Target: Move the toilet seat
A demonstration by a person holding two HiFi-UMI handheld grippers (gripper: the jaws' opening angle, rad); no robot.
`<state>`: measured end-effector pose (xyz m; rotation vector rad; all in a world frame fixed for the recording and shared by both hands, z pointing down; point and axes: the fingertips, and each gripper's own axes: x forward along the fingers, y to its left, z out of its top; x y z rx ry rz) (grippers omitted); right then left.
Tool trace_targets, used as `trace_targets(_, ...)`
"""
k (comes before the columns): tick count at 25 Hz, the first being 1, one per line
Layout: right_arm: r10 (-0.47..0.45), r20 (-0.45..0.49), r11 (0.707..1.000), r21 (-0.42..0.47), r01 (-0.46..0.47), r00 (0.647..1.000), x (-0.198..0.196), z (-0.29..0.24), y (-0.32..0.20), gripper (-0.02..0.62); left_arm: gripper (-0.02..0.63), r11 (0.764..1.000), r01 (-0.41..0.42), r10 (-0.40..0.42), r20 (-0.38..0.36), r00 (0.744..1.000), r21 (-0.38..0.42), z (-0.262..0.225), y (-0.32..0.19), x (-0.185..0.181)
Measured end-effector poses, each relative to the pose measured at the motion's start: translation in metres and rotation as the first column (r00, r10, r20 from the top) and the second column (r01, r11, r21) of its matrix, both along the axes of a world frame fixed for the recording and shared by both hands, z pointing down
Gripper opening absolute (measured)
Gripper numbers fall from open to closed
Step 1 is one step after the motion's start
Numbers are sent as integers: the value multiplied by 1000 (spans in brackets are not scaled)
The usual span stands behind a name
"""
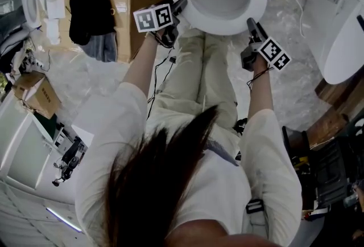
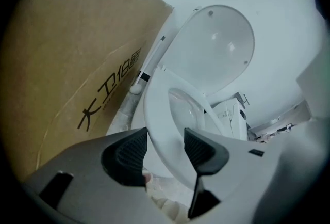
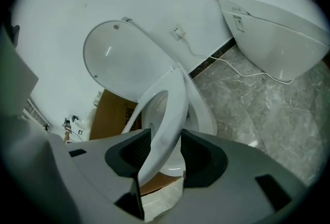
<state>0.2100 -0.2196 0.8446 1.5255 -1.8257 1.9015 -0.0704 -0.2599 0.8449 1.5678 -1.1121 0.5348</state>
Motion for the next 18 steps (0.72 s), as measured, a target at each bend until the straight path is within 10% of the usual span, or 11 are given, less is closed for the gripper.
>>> trace_targets(18, 142, 96, 988, -74, -136, 985, 10, -76, -47, 178, 204, 986, 97, -97, 4, 995, -138, -76, -44, 4)
